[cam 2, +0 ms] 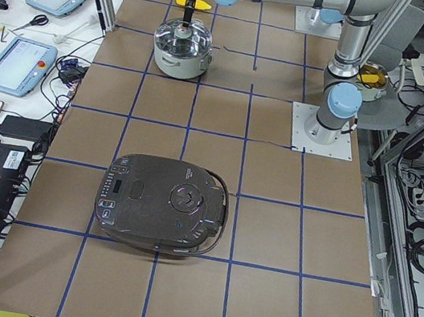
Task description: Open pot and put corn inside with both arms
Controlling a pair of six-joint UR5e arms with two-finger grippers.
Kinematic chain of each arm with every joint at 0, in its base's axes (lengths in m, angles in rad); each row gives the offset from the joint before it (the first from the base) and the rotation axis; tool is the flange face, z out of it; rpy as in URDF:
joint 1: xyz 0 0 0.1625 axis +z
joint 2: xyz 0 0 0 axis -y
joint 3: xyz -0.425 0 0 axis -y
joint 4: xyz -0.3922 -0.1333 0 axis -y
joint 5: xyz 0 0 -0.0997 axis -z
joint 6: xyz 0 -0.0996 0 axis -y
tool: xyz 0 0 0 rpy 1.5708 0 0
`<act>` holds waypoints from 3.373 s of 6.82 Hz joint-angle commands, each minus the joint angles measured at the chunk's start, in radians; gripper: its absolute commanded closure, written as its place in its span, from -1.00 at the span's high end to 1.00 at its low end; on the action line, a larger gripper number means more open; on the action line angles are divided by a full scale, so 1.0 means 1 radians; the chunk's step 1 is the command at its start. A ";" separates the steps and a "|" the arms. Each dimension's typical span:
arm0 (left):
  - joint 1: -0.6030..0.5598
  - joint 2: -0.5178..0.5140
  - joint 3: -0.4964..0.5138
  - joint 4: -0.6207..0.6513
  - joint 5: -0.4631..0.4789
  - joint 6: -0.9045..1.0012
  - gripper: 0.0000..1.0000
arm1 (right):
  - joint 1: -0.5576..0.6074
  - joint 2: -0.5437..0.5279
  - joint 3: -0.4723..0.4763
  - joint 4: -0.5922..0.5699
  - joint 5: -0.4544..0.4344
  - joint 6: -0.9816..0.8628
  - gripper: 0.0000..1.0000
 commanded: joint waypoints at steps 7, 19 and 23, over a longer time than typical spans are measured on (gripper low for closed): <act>-0.096 -0.179 0.046 0.055 0.055 -0.117 0.68 | -0.002 0.000 0.000 0.000 0.000 0.000 1.00; 0.227 -0.085 0.092 -0.117 0.011 0.193 -0.82 | -0.061 0.252 0.019 -0.202 0.014 0.000 1.00; 0.390 -0.180 -0.085 0.164 0.006 0.335 -0.91 | -0.060 0.440 0.186 -0.556 0.012 0.024 1.00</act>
